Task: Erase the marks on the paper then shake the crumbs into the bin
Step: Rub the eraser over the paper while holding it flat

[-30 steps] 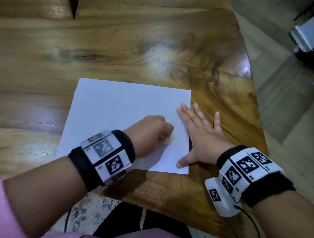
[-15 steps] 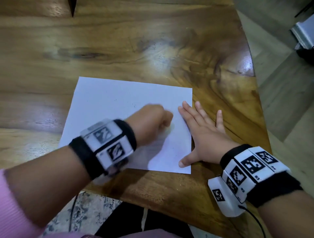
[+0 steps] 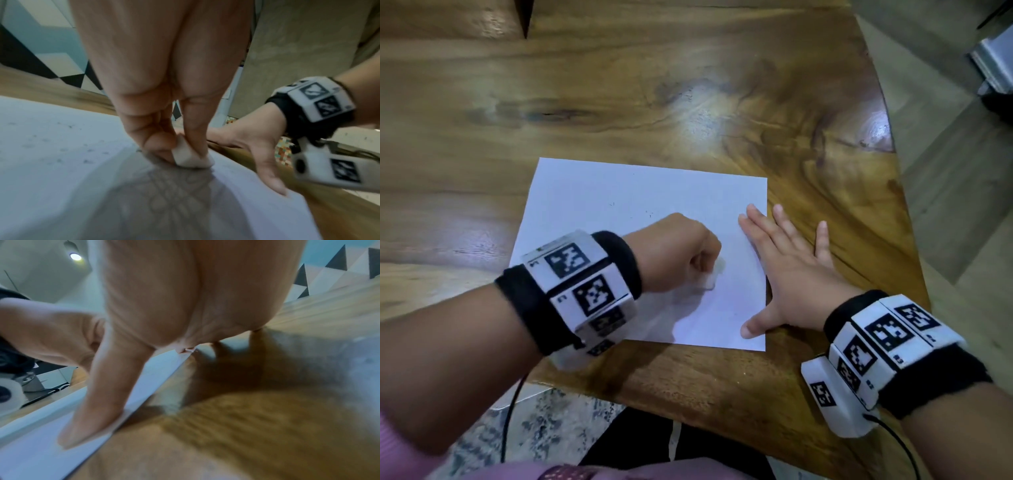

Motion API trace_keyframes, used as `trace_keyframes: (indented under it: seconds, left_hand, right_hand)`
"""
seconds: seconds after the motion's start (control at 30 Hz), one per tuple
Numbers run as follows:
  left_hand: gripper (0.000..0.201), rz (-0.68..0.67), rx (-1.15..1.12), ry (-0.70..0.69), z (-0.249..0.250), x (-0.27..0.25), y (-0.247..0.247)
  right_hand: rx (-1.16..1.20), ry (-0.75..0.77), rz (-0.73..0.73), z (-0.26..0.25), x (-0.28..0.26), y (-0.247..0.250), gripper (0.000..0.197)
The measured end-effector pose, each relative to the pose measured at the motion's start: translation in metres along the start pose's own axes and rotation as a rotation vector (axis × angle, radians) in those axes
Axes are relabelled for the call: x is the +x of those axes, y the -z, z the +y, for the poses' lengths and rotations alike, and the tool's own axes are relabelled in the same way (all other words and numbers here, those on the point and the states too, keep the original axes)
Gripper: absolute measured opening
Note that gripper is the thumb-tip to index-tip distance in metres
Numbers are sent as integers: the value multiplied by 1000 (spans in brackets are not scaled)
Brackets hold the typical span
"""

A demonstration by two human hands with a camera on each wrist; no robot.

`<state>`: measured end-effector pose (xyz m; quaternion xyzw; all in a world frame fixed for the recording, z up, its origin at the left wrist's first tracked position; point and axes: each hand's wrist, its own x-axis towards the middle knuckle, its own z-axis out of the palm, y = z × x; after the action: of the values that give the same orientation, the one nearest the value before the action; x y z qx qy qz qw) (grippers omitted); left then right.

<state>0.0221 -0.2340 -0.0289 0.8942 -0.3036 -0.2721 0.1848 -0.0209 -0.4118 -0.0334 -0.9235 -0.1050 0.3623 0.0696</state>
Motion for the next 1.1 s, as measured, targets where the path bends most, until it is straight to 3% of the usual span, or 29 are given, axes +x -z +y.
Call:
trace_keyframes:
  seconds: [0.13, 0.2, 0.3, 0.47, 0.6, 0.8, 1.0, 1.1]
  left_hand:
    - [7, 267, 12, 95, 3, 26, 16]
    - [5, 214, 21, 53, 0, 20, 12]
    - [8, 24, 17, 16, -4, 4, 3]
    - [7, 296, -3, 92, 0, 26, 11]
    - [10, 94, 36, -13, -4, 9, 4]
    - [7, 214, -9, 49, 9, 42, 14]
    - [19, -31, -29, -60, 8, -31, -22]
    - [6, 37, -51, -33, 3, -18, -15]
  right_hand:
    - [-1, -6, 5, 0, -1, 0, 145]
    - [-7, -6, -1, -1, 0, 0, 145]
    - [-3, -1, -1, 1, 0, 0, 146]
    - [-3, 2, 7, 0, 0, -1, 145]
    - [2, 5, 3, 1, 0, 0, 145]
    - [-12, -6, -5, 0, 1, 0, 146]
    - [-11, -3, -5, 0, 0, -1, 145]
    - [-21, -11, -2, -1, 0, 0, 145]
